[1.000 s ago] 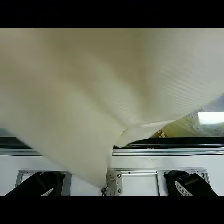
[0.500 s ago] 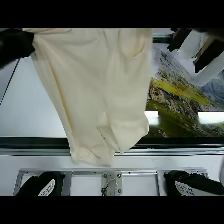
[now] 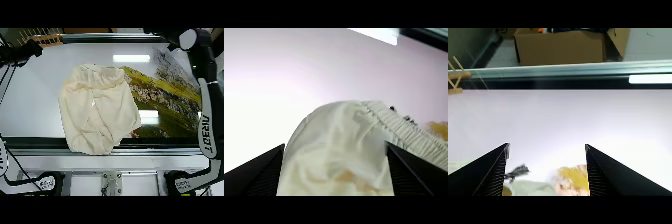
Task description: Fold the clothes and pants, and hang the long-sleeved shirts on hangers.
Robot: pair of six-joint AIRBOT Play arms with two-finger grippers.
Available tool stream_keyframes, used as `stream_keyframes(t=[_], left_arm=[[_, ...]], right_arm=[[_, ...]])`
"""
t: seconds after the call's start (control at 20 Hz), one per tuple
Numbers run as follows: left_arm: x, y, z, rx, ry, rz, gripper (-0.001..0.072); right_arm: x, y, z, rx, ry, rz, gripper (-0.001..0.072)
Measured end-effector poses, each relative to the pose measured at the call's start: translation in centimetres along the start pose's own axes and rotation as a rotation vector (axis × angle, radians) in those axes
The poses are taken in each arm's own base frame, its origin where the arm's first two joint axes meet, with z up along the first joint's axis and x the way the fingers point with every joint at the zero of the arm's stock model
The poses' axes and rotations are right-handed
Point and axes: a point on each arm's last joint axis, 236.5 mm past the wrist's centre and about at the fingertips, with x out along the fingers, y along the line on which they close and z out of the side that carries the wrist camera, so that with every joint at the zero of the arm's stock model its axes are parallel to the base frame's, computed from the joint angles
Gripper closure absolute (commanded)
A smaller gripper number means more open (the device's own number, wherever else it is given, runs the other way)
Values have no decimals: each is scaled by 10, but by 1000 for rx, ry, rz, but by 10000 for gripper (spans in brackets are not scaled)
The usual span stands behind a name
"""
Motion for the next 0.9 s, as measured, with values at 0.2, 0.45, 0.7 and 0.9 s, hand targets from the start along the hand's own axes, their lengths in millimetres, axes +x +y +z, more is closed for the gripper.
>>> stream_keyframes(t=[0.2,0.45,0.7,0.9], left_arm=[[5,61,-78,-70,246,96,22],[-8,97,-238,-153,586,160,22],[-30,91,-363,-140,808,167,22],[-39,76,-409,-72,892,148,22]], right_arm=[[-37,-52,-60,-33,262,-92,196],[-96,-90,-237,74,768,-141,195],[-141,-60,-385,278,1076,-71,195],[-152,-29,-440,343,1155,-29,195]])
